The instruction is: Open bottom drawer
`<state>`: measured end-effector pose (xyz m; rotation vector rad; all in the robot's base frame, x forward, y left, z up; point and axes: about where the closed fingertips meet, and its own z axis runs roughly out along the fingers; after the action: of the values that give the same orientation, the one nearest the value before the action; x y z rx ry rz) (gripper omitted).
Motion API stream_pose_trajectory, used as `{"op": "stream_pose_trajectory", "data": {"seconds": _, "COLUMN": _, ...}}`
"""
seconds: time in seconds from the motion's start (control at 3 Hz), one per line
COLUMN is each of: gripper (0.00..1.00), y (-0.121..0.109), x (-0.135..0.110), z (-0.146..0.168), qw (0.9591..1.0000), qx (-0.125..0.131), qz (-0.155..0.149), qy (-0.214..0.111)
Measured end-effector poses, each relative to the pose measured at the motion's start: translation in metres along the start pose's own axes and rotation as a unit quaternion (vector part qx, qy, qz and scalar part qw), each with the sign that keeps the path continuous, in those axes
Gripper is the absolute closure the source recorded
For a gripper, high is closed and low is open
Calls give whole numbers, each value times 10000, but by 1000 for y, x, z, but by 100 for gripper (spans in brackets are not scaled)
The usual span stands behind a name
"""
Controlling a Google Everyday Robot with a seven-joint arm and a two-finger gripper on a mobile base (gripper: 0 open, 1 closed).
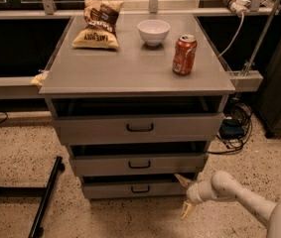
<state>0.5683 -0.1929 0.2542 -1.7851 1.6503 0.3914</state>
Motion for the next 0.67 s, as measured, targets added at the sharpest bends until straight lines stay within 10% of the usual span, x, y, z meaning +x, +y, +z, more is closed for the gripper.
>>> {"op": "stream_pose_trajectory", "data": {"seconds": 0.67, "gripper": 0, "y": -19, "x": 11, "z": 23, "qw": 9999, "qx": -90, "qz": -99, "qy": 88}}
